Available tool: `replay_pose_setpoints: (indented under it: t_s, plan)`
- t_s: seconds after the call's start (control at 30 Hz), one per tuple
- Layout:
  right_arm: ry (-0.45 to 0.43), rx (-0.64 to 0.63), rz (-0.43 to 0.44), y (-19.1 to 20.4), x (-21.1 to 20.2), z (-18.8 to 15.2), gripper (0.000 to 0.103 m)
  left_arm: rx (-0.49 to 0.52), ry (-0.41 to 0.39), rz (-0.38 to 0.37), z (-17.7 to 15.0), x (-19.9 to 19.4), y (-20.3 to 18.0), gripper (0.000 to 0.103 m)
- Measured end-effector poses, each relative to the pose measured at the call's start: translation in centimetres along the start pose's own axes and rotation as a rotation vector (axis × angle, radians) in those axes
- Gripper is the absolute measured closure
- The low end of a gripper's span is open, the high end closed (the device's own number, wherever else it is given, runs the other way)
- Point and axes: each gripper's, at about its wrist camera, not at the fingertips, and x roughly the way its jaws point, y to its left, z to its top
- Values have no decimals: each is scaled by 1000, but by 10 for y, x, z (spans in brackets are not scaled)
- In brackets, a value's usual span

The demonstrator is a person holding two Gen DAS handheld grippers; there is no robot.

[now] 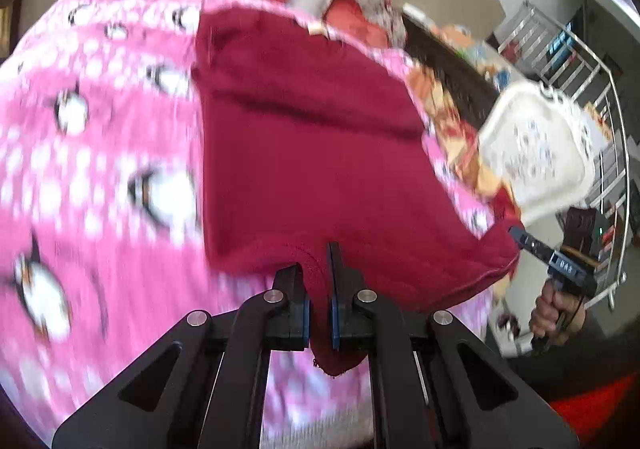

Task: Fold small clothes
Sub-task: 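Lift the hem with the left tool, fold it toward the collar, release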

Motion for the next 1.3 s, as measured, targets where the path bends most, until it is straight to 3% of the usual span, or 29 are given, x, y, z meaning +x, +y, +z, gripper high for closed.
replay_pose_setpoints:
  t_s: [0.23,0.37,0.57,0.67,0.73,0.8,0.87,1.0,1.03,1.07,1.13,1.23,1.3]
  plan:
    - [-101,-78,-115,0,55,86,92,-18,-138,54,97,35,6,97]
    - [-146,-126,-195,-7,95,140,92,-23,-178,95,154,55,10,98]
    - [-149,-143,-266,-23,148,199,92,12,-201,220,219,89,21,98]
    - [-111,-109,-240,-34,173,215,92,10,-153,249,236,117,28,97]
    - [-92,-56,-235,-44,184,219,91,7,-96,317,241,134,34,96]
    - [-93,44,-157,-57,186,220,89,2,-41,349,242,145,40,95]
    - [-126,115,-100,-65,179,219,86,-11,-39,338,241,146,43,94]
    - [-141,119,-75,-61,172,218,82,-72,-58,287,244,134,50,90]
    - [-150,119,-63,-59,170,218,81,-69,-61,280,246,132,49,81]
    - [-162,121,-44,-59,167,218,73,-66,-61,276,247,132,48,61]
    - [-180,128,-39,-60,166,221,60,-68,-66,255,251,128,47,43]
    - [-181,139,-60,-62,163,220,58,-61,-113,232,259,113,42,41]
    - [-189,128,-73,-60,162,217,58,-66,-190,266,262,97,41,40]
